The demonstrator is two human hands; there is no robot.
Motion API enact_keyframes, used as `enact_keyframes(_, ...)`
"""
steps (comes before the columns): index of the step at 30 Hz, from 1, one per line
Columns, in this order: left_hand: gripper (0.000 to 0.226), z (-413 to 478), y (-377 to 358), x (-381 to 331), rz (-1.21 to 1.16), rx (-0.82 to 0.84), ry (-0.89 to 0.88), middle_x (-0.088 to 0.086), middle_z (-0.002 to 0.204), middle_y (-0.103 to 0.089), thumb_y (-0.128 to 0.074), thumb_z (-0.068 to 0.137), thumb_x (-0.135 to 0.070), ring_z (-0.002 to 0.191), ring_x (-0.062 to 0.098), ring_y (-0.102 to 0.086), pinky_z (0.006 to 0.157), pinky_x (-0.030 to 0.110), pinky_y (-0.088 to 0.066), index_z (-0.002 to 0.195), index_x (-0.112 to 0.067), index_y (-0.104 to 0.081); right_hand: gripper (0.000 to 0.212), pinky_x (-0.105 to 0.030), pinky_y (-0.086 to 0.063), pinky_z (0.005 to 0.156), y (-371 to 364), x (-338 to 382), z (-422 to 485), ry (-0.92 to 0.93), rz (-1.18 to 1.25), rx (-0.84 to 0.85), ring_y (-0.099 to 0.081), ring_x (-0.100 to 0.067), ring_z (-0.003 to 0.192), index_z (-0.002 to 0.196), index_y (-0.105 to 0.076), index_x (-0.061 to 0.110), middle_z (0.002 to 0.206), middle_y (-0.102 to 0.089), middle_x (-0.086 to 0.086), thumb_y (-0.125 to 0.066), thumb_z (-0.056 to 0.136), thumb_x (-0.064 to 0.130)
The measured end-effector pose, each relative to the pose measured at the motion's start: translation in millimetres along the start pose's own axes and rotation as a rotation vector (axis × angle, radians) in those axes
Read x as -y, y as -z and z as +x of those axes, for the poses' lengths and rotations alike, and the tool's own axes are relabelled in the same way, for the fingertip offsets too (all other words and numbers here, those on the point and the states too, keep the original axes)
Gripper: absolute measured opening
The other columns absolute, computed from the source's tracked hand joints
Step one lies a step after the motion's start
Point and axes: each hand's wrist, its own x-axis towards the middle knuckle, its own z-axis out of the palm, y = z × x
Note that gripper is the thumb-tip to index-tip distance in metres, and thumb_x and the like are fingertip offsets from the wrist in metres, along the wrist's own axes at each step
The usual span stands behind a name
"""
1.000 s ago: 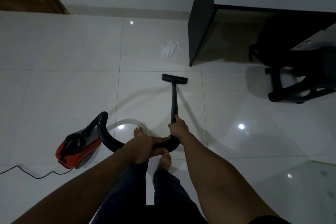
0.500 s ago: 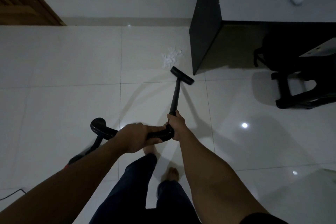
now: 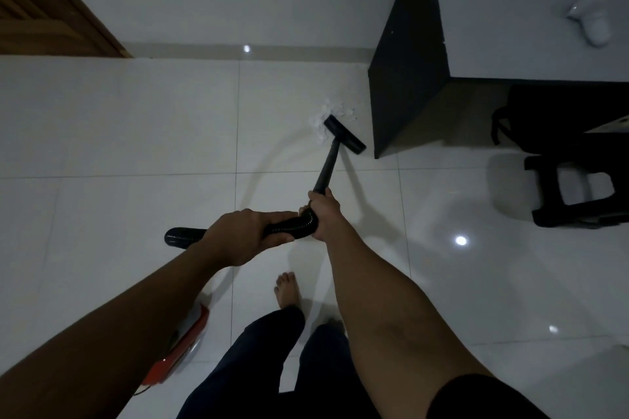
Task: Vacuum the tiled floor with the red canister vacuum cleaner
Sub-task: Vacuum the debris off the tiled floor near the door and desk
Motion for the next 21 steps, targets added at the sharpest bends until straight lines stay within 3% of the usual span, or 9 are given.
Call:
enact_keyframes(4, 0.074, 10.3, 3.4, 7.5, -0.032, -0.005, 0.027, -0.019, 0.072, -0.05, -0.027, 0.082, -0.081, 0.064, 0.003, -0.051, 0.073, 0.028, -0.049, 0.148, -0.048, -0.036, 0.061, -0.031, -0.056, 0.064, -10.0, 13.4, 11.5, -0.002, -0.081, -0.013, -0.057, -0.019, 0.063, 0.149, -0.031, 0.037, 0.107, -0.06, -0.011, -0.054, 0.097, 0.015)
enact_keyframes(10, 0.061, 41.3, 4.0, -5.6, -0.133, 0.003, 0.041, -0.006, 0.09, -0.07, -0.04, 0.092, -0.069, 0.072, 0.01, -0.06, 0.075, 0.031, -0.053, 0.149, -0.049, -0.034, 0.066, -0.03, -0.055, 0.057, -0.9, 47.7, 27.8, 0.004, -0.186, -0.046, -0.058, -0.02, 0.065, 0.152, -0.024, 0.037, 0.11, -0.056, -0.012, -0.052, 0.097, 0.014)
enact_keyframes(15, 0.057, 79.4, 7.6, -15.1, -0.198, 0.024, 0.041, -0.011, 0.088, -0.067, -0.043, 0.095, -0.064, 0.067, 0.004, -0.057, 0.066, 0.022, -0.043, 0.149, -0.047, -0.034, 0.07, -0.031, -0.055, 0.059, 8.6, 83.8, 47.5, 0.0, -0.284, -0.06, -0.058, -0.021, 0.063, 0.154, -0.02, 0.039, 0.124, -0.057, -0.015, -0.051, 0.096, 0.012)
enact_keyframes(21, 0.056, 134.3, 23.1, -25.1, -0.313, 0.076, 0.083, -0.012, 0.088, -0.068, -0.045, 0.097, -0.06, 0.063, 0.001, -0.059, 0.062, 0.015, -0.041, 0.15, -0.045, -0.034, 0.073, -0.03, -0.056, 0.055, 9.2, 138.7, 76.0, 0.002, -0.456, -0.076, -0.061, -0.022, 0.062, 0.153, -0.018, 0.042, 0.125, -0.057, -0.011, -0.051, 0.095, 0.013)
